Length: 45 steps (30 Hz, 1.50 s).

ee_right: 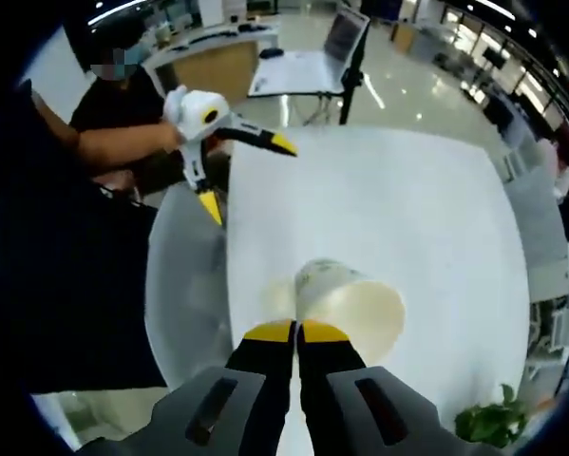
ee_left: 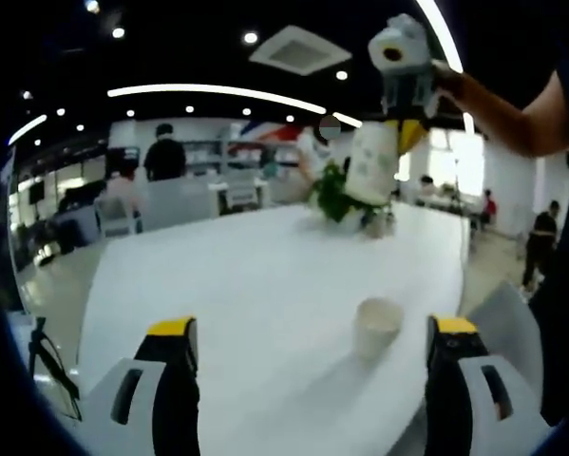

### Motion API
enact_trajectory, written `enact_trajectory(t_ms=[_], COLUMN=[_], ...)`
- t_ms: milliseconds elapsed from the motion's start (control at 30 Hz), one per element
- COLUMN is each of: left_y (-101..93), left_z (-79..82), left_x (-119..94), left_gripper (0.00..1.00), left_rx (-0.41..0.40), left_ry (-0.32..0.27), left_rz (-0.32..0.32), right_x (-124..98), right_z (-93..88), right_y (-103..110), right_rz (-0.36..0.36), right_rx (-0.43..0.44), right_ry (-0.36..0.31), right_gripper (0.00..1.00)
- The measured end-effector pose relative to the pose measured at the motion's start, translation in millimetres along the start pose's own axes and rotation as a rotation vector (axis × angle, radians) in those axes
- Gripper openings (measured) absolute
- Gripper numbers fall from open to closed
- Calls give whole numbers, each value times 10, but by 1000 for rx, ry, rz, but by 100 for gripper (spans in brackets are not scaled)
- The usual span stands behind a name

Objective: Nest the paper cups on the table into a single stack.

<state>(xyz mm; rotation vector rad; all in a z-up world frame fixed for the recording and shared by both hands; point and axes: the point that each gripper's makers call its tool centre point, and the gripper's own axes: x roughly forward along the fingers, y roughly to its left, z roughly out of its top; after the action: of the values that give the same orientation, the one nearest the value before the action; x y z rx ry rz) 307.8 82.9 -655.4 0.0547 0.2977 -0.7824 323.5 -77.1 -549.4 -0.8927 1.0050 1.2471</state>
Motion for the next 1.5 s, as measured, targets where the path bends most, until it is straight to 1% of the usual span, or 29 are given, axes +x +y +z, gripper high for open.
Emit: enact_trajectory(t_ms=[367, 533, 700, 900, 1167, 1500], left_y=[46, 27, 24, 46, 58, 45], left_z=[-12, -46, -74, -47, -49, -90], left_x=[15, 26, 37, 48, 49, 19], left_gripper=[99, 99, 99, 99, 99, 99], left_rx=[-6, 18, 25, 26, 20, 9], left_ry=[2, 19, 33, 28, 25, 28], left_rz=[19, 12, 6, 10, 15, 20], right_x=[148, 205, 237, 287, 400, 674], right_z=[-29, -68, -105, -145, -158, -224], right_y=[14, 42, 35, 48, 82, 230], right_rz=[21, 38, 33, 26, 32, 65], right_rx=[28, 39, 43, 44, 42, 34], right_ry=[74, 109, 151, 199, 215, 239], right_gripper=[0, 0, 0, 0, 0, 0])
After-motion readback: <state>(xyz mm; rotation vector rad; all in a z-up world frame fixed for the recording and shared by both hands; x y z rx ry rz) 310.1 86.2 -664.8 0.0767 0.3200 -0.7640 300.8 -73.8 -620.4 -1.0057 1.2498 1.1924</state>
